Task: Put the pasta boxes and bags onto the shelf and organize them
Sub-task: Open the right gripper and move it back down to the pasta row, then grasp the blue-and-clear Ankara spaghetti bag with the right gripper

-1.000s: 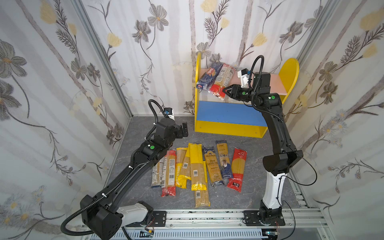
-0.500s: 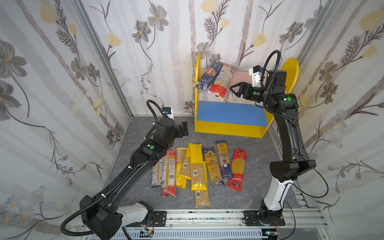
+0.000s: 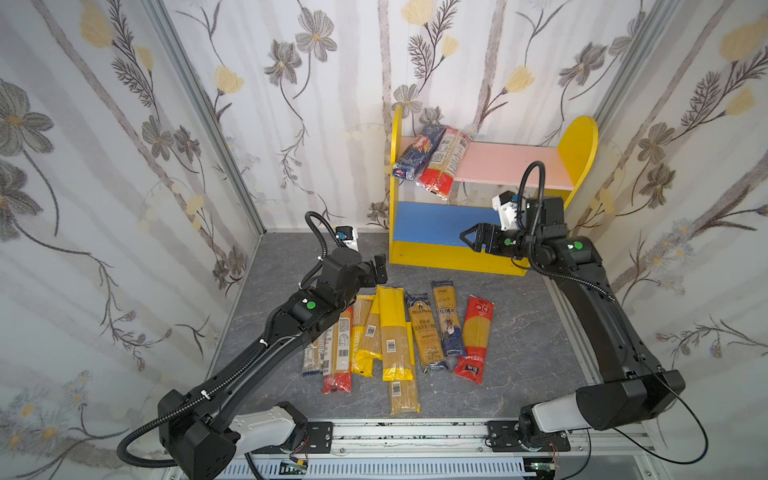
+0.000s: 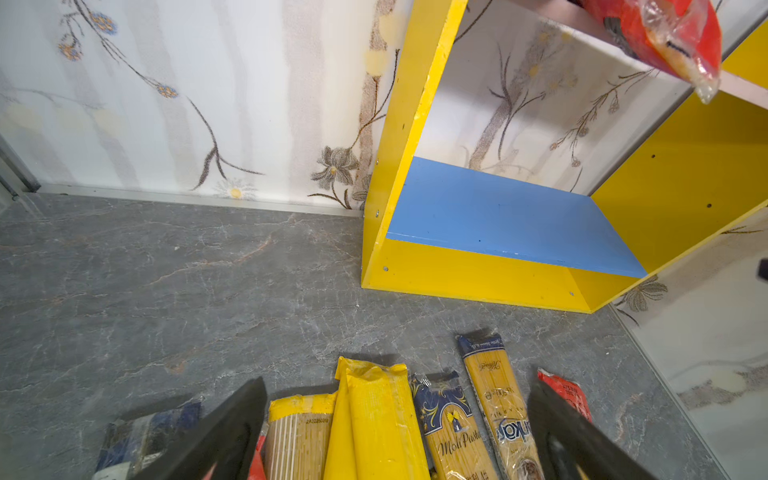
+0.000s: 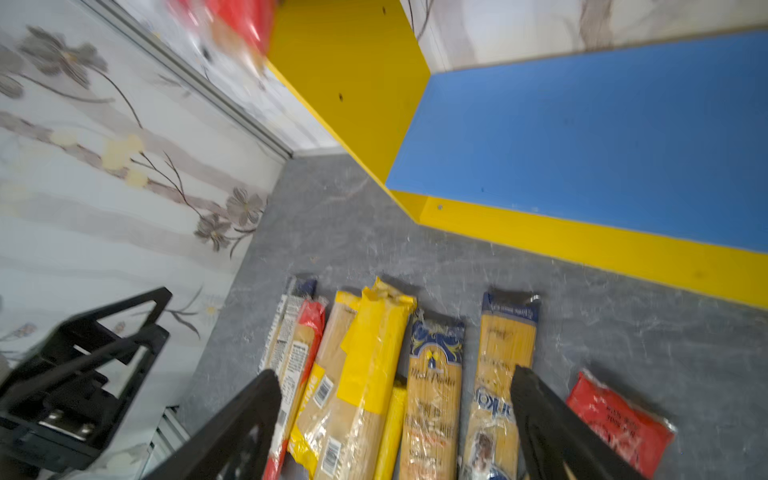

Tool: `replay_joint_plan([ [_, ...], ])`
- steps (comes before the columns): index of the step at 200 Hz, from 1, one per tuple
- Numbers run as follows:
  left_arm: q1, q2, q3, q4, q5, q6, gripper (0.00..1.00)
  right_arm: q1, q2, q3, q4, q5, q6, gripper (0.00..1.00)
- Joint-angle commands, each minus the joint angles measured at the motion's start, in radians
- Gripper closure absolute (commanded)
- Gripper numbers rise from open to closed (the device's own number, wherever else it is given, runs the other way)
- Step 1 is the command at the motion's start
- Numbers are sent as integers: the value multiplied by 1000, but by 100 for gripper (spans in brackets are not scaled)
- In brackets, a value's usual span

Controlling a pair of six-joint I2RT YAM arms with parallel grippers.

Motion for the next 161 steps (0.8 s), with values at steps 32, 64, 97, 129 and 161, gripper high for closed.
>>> replay_joint_plan([
  [32, -74, -10, -67, 22, -60, -86, 0, 67, -105, -333, 50, 124, 8, 14],
  [64, -133, 7, -134, 23, -74, -183, 0, 84, -119, -485, 102, 130, 34, 15],
  [97, -210, 37, -172, 21, -85, -242, 0, 105, -81, -604, 161, 104, 45, 24],
  [129, -234, 5, -204, 21, -99, -279, 0, 113, -31, -668, 210, 98, 31, 24],
  [161, -239, -58, -247, 18, -105, -307, 0, 121, 48, -693, 256, 101, 26, 24],
])
